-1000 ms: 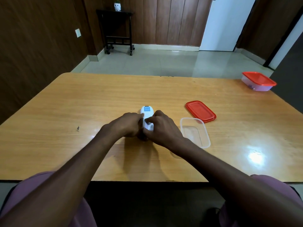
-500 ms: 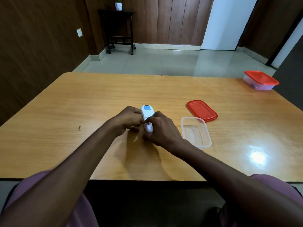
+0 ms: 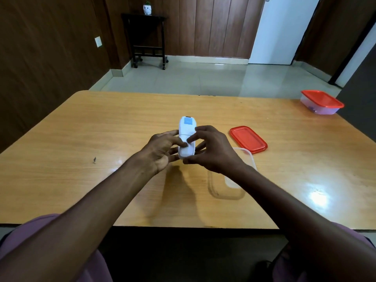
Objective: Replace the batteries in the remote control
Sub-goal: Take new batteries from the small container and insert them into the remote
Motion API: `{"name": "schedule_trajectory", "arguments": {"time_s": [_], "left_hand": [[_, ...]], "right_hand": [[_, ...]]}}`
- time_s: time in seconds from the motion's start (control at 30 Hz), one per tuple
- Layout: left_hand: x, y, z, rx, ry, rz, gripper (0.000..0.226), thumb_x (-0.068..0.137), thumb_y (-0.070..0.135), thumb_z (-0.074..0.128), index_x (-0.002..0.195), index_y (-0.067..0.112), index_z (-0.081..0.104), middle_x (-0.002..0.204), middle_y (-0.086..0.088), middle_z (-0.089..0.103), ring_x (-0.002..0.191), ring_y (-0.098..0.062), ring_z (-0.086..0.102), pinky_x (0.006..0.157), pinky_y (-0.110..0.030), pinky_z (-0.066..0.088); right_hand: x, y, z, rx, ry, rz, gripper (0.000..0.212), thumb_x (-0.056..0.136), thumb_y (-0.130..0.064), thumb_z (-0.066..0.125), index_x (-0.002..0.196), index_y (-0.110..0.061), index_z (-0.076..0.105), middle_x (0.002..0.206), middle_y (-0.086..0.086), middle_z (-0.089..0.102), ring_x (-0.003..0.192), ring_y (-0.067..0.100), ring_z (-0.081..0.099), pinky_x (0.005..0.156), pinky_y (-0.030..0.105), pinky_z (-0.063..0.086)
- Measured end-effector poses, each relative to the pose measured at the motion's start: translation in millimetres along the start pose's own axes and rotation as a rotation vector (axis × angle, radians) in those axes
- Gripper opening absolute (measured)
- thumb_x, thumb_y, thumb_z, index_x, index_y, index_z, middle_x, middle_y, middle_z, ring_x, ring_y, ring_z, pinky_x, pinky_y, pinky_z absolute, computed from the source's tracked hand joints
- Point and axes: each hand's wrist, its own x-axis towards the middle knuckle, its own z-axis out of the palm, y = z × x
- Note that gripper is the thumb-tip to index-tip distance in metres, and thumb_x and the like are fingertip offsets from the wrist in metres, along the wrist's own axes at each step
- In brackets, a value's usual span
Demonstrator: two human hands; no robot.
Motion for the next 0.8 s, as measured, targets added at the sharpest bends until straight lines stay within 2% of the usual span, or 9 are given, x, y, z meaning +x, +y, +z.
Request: {"name": "schedule_trajectory", "arguments": {"time_s": [0.07, 0.13, 0.23, 0.33, 0.4, 0.5, 0.6, 0.7, 0.8], "left_hand": [[-3, 1, 3, 0.067, -0.053, 0.019, 0.057, 0.079, -0.012, 0.061, 0.128, 0.018, 0.068, 0.109, -0.012, 0.077, 0.091, -0.029, 0.072, 0.076, -0.041, 0.058], [-6, 2, 8, 0.127, -0.106, 0.039, 0.06, 0.078, -0.013, 0.06, 0.127, 0.022, 0.068, 0.108, -0.009, 0.078, 0.086, -0.025, 0.073, 0.077, -0.041, 0.056], [-7, 2, 13, 0.188, -0.16, 0.074, 0.065, 0.077, -0.014, 0.06, 0.128, 0.025, 0.067, 0.111, -0.005, 0.077, 0.095, -0.023, 0.071, 0.081, -0.043, 0.052], [-6, 0, 12, 0.217, -0.176, 0.087, 0.067, 0.077, -0.015, 0.063, 0.129, 0.027, 0.066, 0.113, -0.004, 0.077, 0.105, -0.026, 0.069, 0.088, -0.05, 0.053], [-6, -3, 11, 0.219, -0.185, 0.089, 0.066, 0.078, -0.015, 0.064, 0.128, 0.027, 0.066, 0.113, -0.002, 0.077, 0.104, -0.025, 0.069, 0.092, -0.051, 0.052], [-7, -4, 10, 0.201, -0.206, 0.102, 0.064, 0.078, -0.013, 0.065, 0.129, 0.026, 0.065, 0.113, -0.002, 0.077, 0.102, -0.023, 0.07, 0.088, -0.048, 0.053], [-7, 0, 9, 0.17, -0.177, 0.117, 0.052, 0.08, -0.004, 0.066, 0.124, 0.025, 0.07, 0.112, -0.002, 0.076, 0.097, -0.02, 0.07, 0.079, -0.04, 0.052], [-8, 6, 7, 0.069, -0.161, 0.046, 0.017, 0.088, 0.022, 0.063, 0.1, 0.02, 0.075, 0.105, -0.005, 0.073, 0.092, -0.024, 0.065, 0.07, -0.035, 0.049], [-6, 7, 4, -0.045, -0.2, -0.074, 0.023, 0.095, 0.027, 0.051, 0.102, 0.014, 0.069, 0.099, -0.008, 0.072, 0.092, -0.032, 0.067, 0.067, -0.035, 0.054]], "right_hand": [[1, 2, -5, -0.038, -0.038, -0.008, 0.096, 0.053, -0.033, 0.099, 0.138, -0.021, 0.056, 0.154, 0.003, 0.034, 0.111, 0.022, 0.062, 0.077, 0.014, 0.054], [1, 4, -11, -0.092, -0.08, -0.004, 0.126, 0.047, -0.046, 0.098, 0.154, -0.031, 0.032, 0.167, 0.0, 0.003, 0.126, 0.028, 0.055, 0.088, 0.03, 0.058], [-3, 4, -22, -0.169, -0.126, 0.028, 0.144, 0.049, -0.05, 0.097, 0.16, -0.037, 0.005, 0.165, 0.004, -0.029, 0.144, 0.034, 0.038, 0.095, 0.032, 0.052], [-5, 4, -25, -0.279, -0.109, -0.016, 0.146, 0.048, -0.055, 0.095, 0.16, -0.038, 0.003, 0.165, 0.011, -0.023, 0.125, 0.041, 0.053, 0.088, 0.035, 0.055], [-6, 4, -23, -0.327, -0.07, -0.065, 0.139, 0.044, -0.057, 0.093, 0.158, -0.036, 0.017, 0.162, 0.013, -0.008, 0.098, 0.037, 0.061, 0.078, 0.034, 0.057], [-5, -1, -22, -0.355, 0.025, -0.105, 0.115, 0.038, -0.059, 0.089, 0.139, -0.031, 0.043, 0.149, 0.013, 0.013, 0.072, 0.031, 0.06, 0.06, 0.031, 0.055], [-3, -8, -20, -0.33, 0.082, -0.114, 0.105, 0.038, -0.061, 0.088, 0.129, -0.03, 0.046, 0.14, 0.012, 0.022, 0.063, 0.03, 0.059, 0.054, 0.031, 0.053], [-4, -10, -19, -0.266, 0.109, -0.17, 0.107, 0.038, -0.064, 0.088, 0.13, -0.03, 0.045, 0.14, 0.01, 0.024, 0.056, 0.022, 0.056, 0.052, 0.028, 0.049], [-5, -9, -15, -0.225, 0.08, -0.214, 0.109, 0.041, -0.06, 0.092, 0.132, -0.029, 0.042, 0.148, 0.009, 0.02, 0.054, 0.011, 0.057, 0.05, 0.025, 0.048]]}}
